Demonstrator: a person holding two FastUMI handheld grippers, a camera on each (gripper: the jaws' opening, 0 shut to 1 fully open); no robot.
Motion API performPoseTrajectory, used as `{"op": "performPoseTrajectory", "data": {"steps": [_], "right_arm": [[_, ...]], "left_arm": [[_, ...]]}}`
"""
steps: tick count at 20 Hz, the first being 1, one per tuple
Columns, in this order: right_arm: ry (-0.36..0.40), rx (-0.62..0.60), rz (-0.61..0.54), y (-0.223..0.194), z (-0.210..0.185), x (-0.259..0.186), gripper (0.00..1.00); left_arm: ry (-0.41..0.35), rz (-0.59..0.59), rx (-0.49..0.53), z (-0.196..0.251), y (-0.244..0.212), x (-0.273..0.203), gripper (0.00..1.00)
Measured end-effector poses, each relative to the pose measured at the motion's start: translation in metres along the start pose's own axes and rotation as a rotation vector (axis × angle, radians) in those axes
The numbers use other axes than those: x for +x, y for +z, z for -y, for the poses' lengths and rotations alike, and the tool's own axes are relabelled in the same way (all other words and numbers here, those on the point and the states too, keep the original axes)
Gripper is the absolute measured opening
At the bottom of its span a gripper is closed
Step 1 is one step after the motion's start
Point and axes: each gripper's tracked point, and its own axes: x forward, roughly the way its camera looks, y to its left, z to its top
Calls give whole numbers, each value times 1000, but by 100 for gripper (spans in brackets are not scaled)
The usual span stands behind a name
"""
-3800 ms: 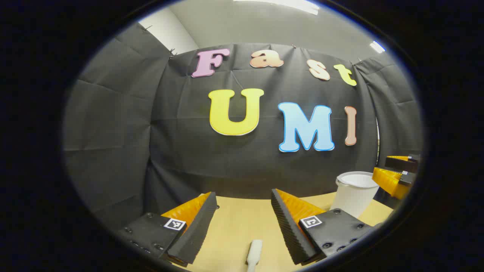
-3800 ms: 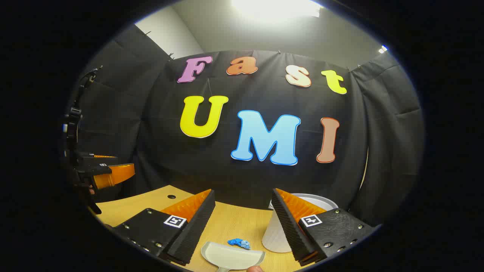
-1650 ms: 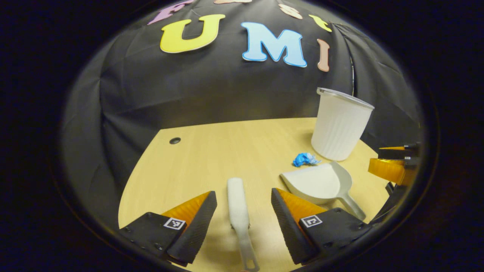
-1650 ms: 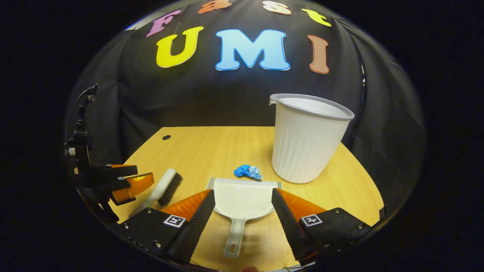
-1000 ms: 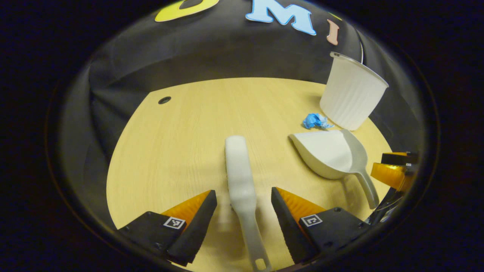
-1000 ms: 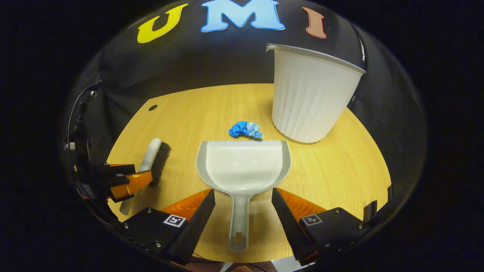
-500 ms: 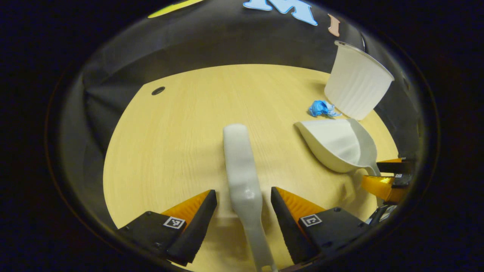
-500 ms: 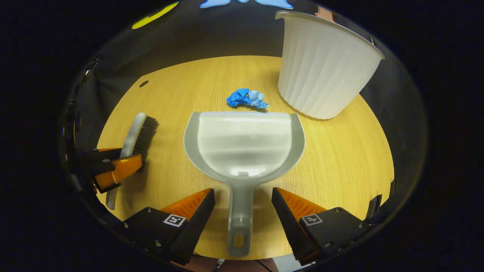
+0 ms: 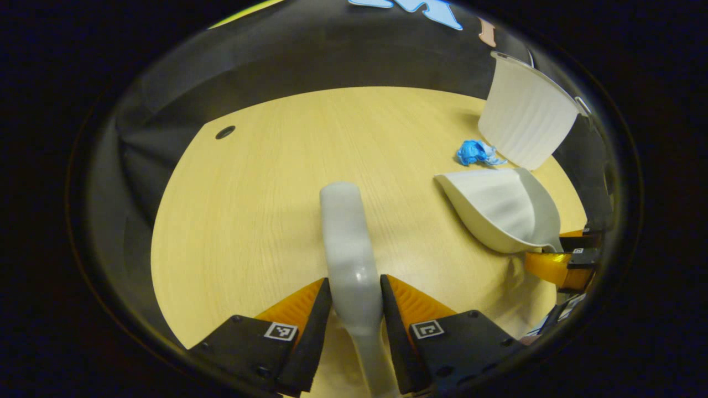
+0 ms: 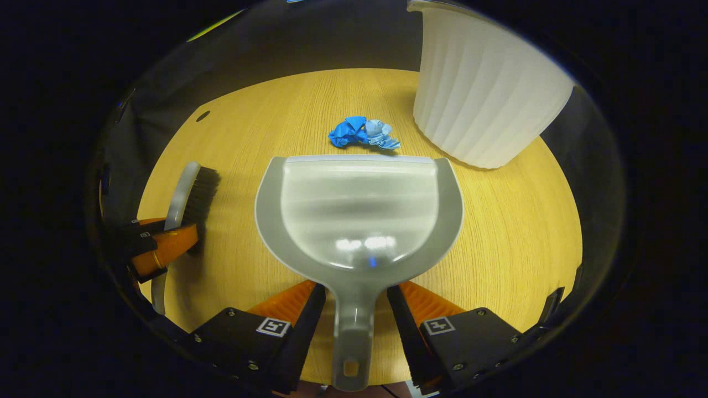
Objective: Pick up the small broom and dustpan from the desktop, sweep the trash into the dustpan with the broom, and then empty the trash into the garbage bin.
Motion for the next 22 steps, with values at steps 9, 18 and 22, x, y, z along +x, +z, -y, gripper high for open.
{"op": "performPoseTrajectory", "data": {"steps": [9, 18, 22], "right_arm": [[-7, -31, 19, 3, 6, 7, 35], [19, -90, 36, 2, 12, 6, 36], [35, -119, 35, 0, 23, 3, 32]], "left_arm": [[27, -6, 7, 1, 3, 2, 55], [19, -2, 47, 4, 17, 11, 49], [11, 3, 63, 8, 36, 20, 51]]}}
